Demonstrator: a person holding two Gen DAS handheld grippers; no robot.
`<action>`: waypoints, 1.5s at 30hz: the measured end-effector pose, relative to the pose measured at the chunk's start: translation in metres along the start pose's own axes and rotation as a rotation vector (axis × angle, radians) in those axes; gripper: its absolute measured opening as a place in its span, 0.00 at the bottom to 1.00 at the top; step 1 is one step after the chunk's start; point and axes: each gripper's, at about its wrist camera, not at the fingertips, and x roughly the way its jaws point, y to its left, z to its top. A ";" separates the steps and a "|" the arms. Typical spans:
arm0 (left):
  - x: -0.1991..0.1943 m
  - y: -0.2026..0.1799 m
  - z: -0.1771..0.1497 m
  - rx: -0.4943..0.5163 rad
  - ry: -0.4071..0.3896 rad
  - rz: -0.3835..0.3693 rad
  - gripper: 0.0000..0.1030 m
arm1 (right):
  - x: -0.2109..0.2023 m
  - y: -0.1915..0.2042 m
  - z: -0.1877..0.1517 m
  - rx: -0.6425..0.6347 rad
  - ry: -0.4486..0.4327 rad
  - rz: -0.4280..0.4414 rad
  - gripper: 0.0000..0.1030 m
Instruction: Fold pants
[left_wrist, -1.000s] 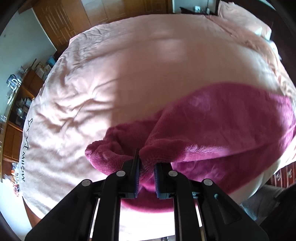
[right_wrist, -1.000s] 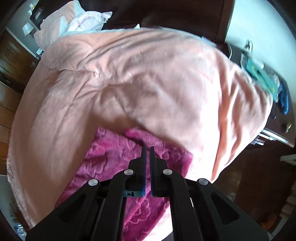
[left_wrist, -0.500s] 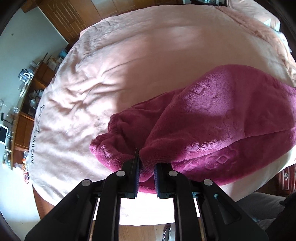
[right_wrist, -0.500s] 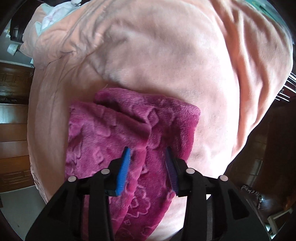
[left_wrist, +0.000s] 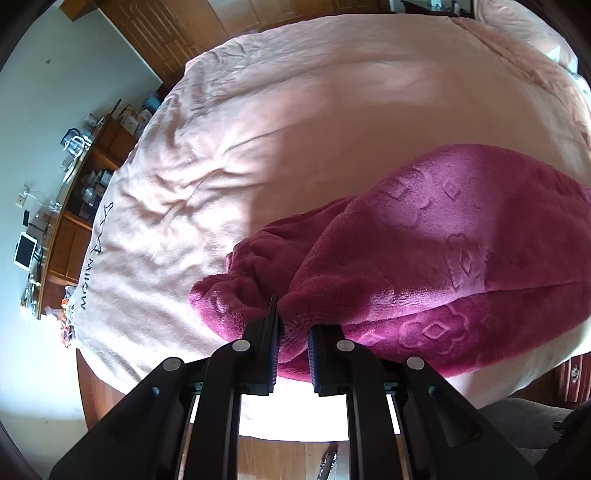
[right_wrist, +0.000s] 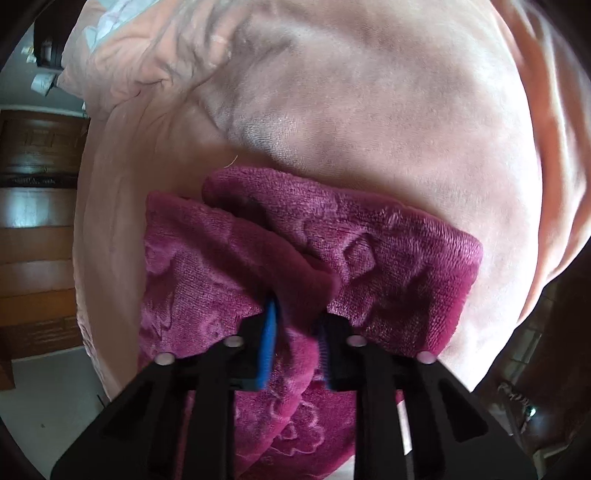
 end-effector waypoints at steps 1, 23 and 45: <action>0.000 -0.001 0.001 -0.001 0.000 0.005 0.12 | -0.002 0.003 0.001 -0.019 0.002 -0.004 0.09; 0.048 -0.036 -0.072 0.059 0.127 0.019 0.16 | -0.061 -0.013 0.009 -0.279 -0.102 -0.237 0.07; 0.069 0.071 -0.131 -0.466 0.226 -0.126 0.27 | -0.071 0.001 -0.010 -0.404 -0.194 -0.399 0.42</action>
